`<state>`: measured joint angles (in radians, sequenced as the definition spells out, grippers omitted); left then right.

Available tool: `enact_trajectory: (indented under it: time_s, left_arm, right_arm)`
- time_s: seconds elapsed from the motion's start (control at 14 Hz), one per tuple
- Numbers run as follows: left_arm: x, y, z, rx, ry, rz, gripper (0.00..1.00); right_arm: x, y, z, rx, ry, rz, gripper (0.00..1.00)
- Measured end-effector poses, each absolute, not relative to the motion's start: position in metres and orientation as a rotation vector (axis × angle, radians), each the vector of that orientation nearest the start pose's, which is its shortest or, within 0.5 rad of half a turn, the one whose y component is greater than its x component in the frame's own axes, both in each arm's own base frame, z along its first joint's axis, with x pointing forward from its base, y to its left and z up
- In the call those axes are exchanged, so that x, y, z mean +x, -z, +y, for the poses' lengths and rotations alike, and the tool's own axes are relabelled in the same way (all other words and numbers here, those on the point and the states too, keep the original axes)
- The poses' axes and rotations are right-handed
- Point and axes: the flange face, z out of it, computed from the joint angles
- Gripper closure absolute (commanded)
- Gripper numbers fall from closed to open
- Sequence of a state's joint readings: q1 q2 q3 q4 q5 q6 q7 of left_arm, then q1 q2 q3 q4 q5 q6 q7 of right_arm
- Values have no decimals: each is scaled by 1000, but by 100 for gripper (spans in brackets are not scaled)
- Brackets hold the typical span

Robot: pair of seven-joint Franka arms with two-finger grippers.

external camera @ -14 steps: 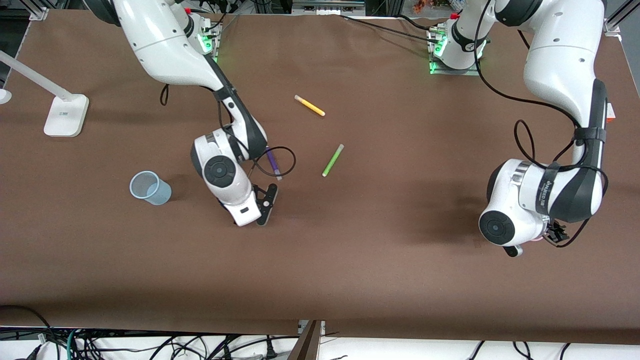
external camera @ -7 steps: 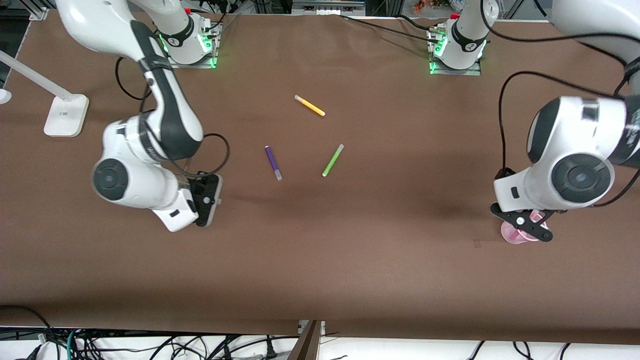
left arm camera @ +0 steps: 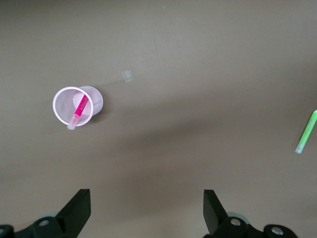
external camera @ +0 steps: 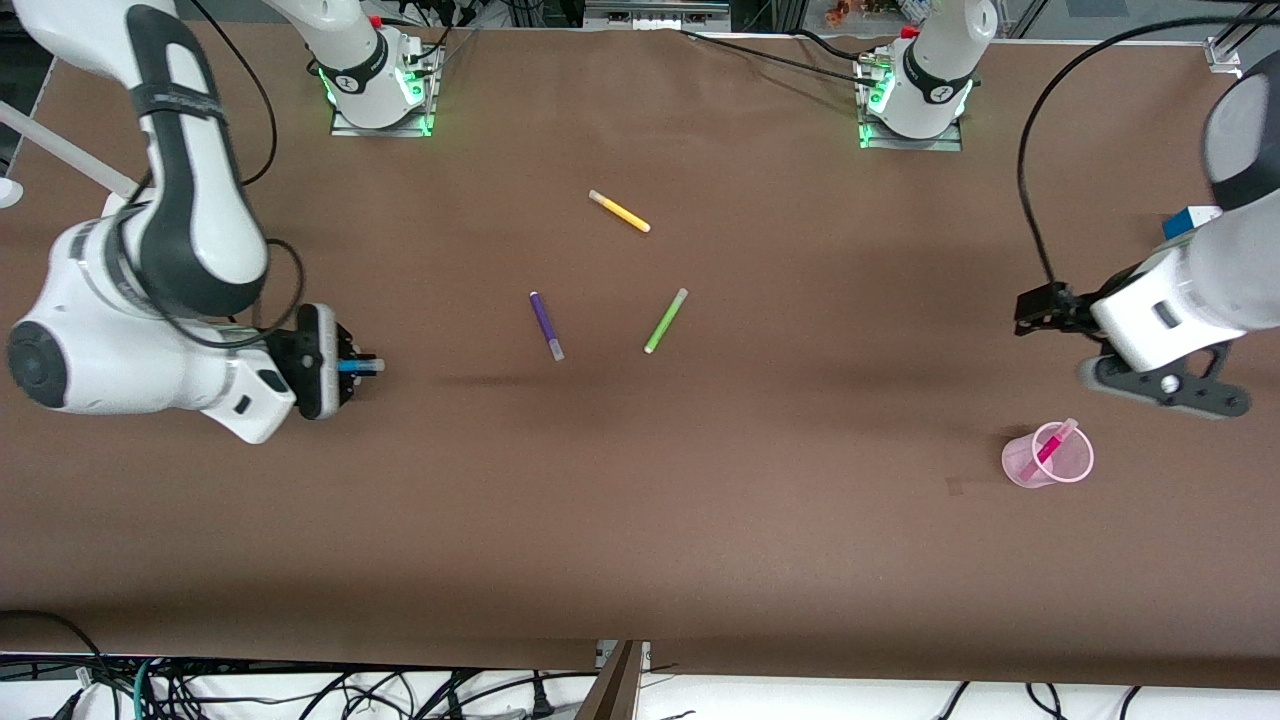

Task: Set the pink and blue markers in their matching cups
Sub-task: 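Carry the blue marker over the blue cup while the left gripper withdraws, then release the blue marker into the blue cup with the right gripper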

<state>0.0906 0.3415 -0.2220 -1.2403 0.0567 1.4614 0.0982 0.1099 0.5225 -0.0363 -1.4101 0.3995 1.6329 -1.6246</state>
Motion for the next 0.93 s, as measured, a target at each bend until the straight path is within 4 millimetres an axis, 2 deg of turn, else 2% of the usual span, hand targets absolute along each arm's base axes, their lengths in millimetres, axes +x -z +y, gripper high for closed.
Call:
enact_trajectory:
  time_s: [0.14, 0.29, 0.36, 0.64, 0.93]
  left_arm:
    - [624, -577, -56, -3121, -104, 323, 0]
    - [602, -575, -67, -3119, -44, 309, 0]
    - [591, -573, -66, -3115, -30, 302, 0]
    - [563, -586, -48, -3109, -3, 273, 0]
    - [561, -586, -48, -3160, -4, 285, 0]
  right_arm:
    - [663, -370, 59, 2474, -188, 2728, 100]
    - [655, -353, 29, 2455, -265, 2819, 100]
    - [651, -346, 18, 2448, -283, 2850, 100]
    - [634, -332, -10, 2413, -385, 2946, 100]
    - [627, -324, -32, 2385, -435, 2982, 100]
